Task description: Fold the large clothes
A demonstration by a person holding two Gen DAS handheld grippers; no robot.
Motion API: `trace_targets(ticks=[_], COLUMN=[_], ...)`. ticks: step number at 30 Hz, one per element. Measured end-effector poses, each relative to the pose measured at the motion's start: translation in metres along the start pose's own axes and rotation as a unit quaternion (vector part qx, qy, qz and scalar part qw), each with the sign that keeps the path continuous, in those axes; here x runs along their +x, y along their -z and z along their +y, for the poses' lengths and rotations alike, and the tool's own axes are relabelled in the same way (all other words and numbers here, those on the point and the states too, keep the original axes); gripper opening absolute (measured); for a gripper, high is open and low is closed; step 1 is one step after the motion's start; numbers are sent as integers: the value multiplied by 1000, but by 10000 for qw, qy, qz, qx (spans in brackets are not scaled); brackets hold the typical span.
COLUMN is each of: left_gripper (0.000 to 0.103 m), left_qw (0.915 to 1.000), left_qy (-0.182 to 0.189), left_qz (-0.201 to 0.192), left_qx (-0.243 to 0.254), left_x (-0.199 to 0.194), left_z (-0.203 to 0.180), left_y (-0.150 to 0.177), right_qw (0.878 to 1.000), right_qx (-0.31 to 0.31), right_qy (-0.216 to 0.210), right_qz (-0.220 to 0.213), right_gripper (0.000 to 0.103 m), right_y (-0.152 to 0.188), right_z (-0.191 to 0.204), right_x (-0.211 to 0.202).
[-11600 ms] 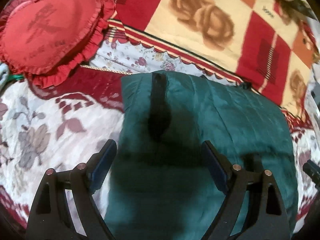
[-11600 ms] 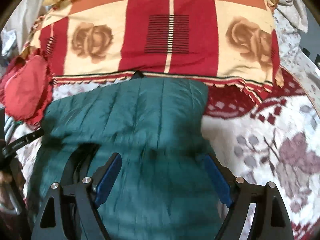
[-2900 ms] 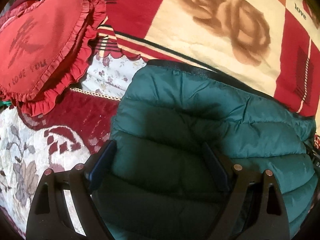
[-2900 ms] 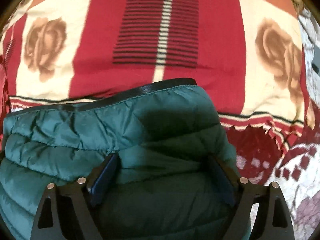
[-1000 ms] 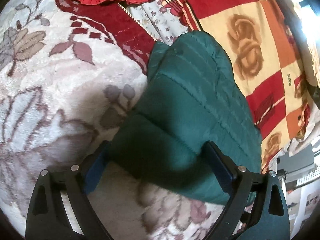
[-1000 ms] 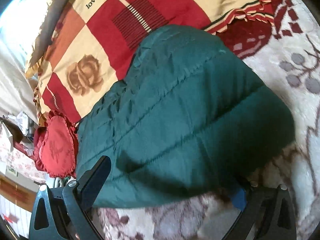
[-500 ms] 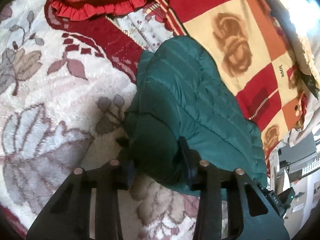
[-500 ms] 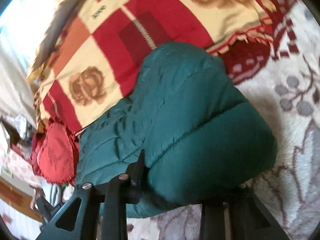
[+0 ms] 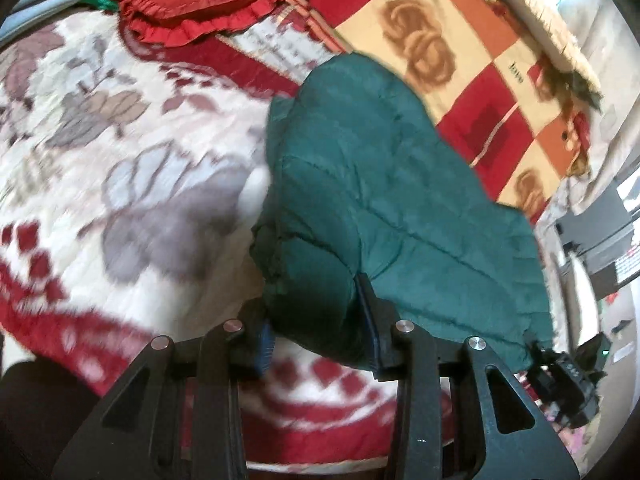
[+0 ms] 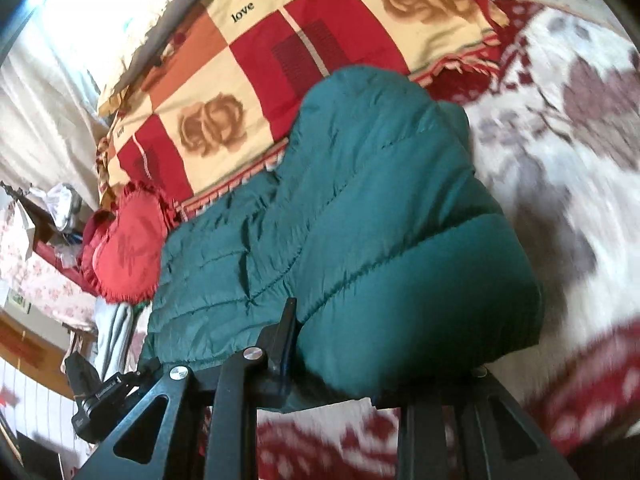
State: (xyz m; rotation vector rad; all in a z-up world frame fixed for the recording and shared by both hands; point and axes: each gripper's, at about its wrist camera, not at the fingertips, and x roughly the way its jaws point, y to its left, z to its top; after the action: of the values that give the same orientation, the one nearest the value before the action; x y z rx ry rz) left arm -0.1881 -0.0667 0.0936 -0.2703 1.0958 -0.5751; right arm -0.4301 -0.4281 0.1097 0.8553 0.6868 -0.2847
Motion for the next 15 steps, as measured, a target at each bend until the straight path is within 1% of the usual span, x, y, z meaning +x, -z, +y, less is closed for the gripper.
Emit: trace_targets(ticks=[1, 2, 4, 6, 7, 8, 9, 10, 11, 15], left_gripper=[37, 39, 51, 57, 59, 60, 64, 70, 72, 72], left_qw=[10000, 9999, 9997, 9994, 9992, 9985, 9977, 9963, 9950, 9900], left_qy=[-55, -106, -218, -324, -389, -522, -606, -697, -748, -887], left_qz=[58, 85, 113, 44, -33, -158, -251, -390, -517, -710], left_qx=[-12, -38, -96, -97, -23, 96, 178, 307, 422, 833], left_x=[5, 8, 10, 4, -1, -9, -14, -21, -27, -38], left_z=[3, 6, 9, 8, 6, 2, -1, -6, -11, -34], left_y=[5, 7, 8, 8, 8, 9, 9, 11, 14, 24], right_qw=[9999, 9995, 9968, 9948, 9930, 9919, 9909, 9905, 9899, 9851], right_qx=[-23, -82, -318, -534, -657, -717, -755, -762, -780, -1061], right_qy=[92, 247, 692, 859, 974, 1051, 1112, 1147, 1186, 1319], right_qz=[80, 171, 246, 138, 92, 75, 54, 27, 2, -288], right_gripper=[33, 47, 60, 62, 64, 64, 64, 64, 66, 73], right_y=[3, 5, 7, 8, 9, 9, 10, 11, 12, 21], right_z=[-1, -3, -2, 2, 5, 6, 6, 5, 5, 17], right_x=[4, 8, 9, 0, -7, -12, -19, -27, -32, -57])
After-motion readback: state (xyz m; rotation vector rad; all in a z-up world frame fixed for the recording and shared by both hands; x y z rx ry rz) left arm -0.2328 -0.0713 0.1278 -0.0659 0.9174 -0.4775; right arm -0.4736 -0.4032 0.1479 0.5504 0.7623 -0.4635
